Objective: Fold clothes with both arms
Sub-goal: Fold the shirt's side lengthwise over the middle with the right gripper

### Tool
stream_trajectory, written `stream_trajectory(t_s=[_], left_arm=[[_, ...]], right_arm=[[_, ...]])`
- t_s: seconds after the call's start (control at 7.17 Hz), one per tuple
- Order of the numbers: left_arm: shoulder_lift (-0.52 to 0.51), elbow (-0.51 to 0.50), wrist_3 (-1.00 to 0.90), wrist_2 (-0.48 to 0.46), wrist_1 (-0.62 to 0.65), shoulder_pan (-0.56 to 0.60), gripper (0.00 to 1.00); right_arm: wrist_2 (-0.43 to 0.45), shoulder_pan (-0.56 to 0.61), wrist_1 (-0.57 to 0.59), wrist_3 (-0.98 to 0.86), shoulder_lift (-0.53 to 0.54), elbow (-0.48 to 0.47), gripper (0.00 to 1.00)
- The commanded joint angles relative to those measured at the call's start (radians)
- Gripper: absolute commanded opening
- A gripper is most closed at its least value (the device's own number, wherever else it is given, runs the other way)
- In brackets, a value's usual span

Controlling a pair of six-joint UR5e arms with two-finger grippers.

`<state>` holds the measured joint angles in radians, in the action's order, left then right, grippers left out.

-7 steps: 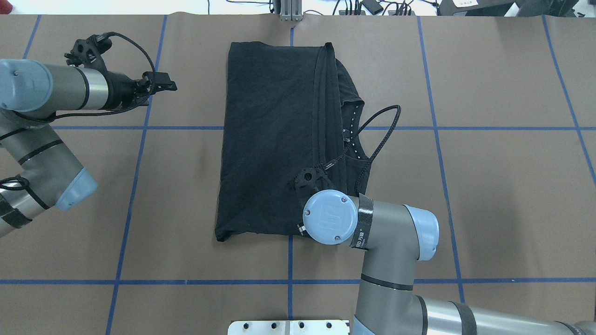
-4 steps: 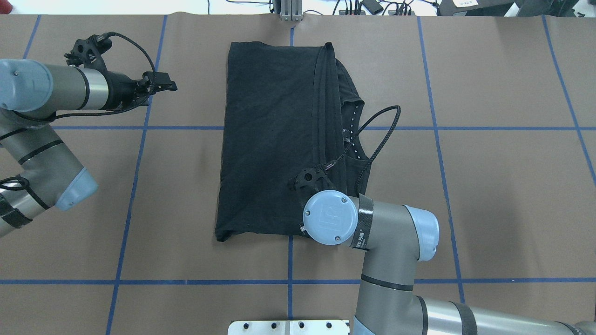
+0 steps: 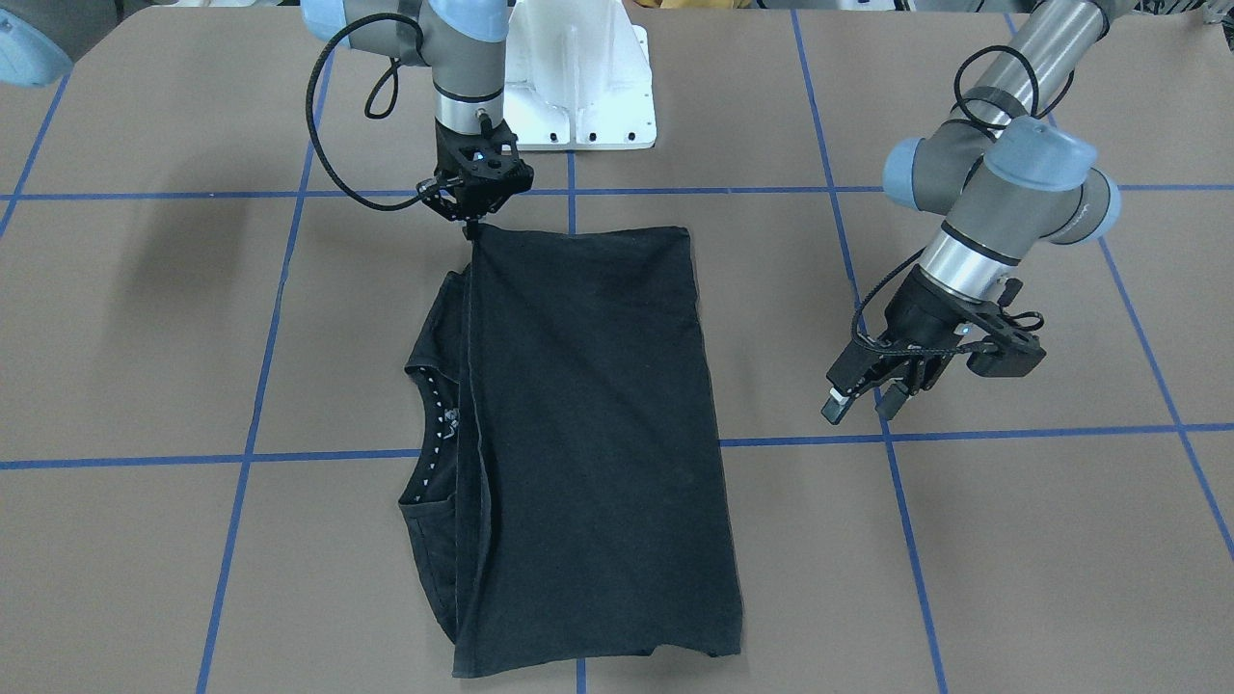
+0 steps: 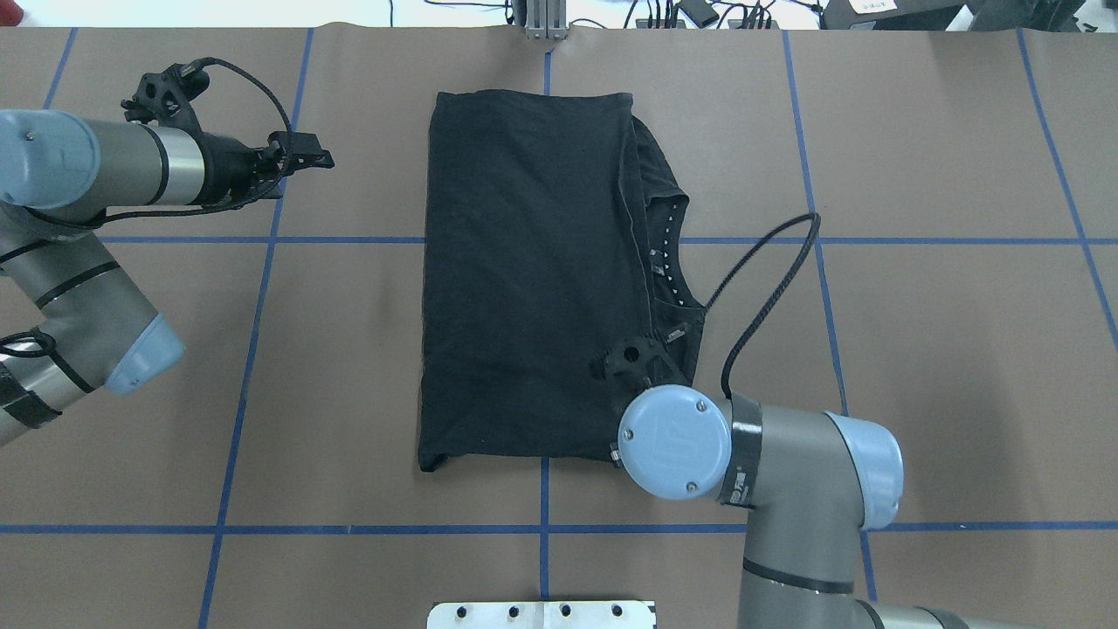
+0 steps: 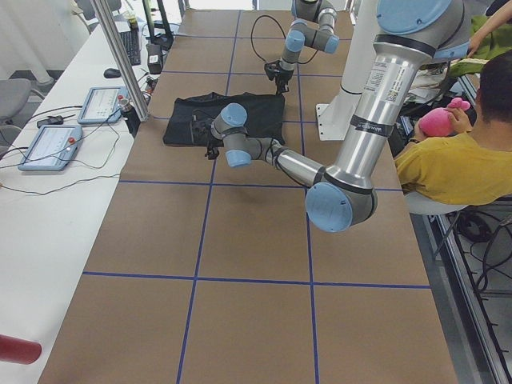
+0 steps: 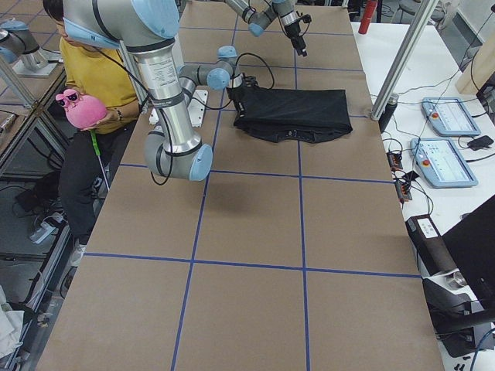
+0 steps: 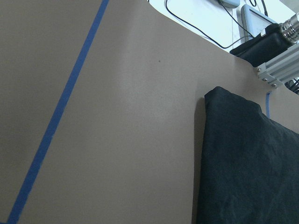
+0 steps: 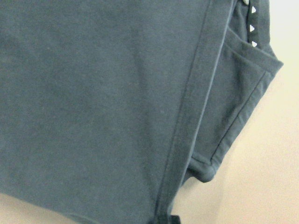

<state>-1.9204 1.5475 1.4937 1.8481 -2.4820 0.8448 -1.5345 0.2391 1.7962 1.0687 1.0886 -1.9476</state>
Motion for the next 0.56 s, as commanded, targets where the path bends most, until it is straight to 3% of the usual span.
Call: stream_trajectory(t_s=[0.0, 0.14, 0.28, 0.42], left_arm=[[-0.002, 0.0, 0.013, -0.001, 0.0, -0.007, 1.0], [-0.002, 0.0, 0.013, -0.003, 0.0, -0.007, 1.0], [-0.002, -0.001, 0.013, -0.003, 0.0, -0.007, 1.0], [-0.002, -0.001, 0.013, -0.003, -0.002, -0.007, 1.0]], right_arm=[[0.017, -0.049, -0.072, 0.18, 0.045, 0.015, 0.0], [0.011, -0.026, -0.074, 0.18, 0.047, 0.015, 0.04], [-0.007, -0.002, -0.074, 0.178, 0.048, 0.012, 0.48], [-0.033, 0.018, -0.074, 0.178, 0.056, -0.008, 0.99]])
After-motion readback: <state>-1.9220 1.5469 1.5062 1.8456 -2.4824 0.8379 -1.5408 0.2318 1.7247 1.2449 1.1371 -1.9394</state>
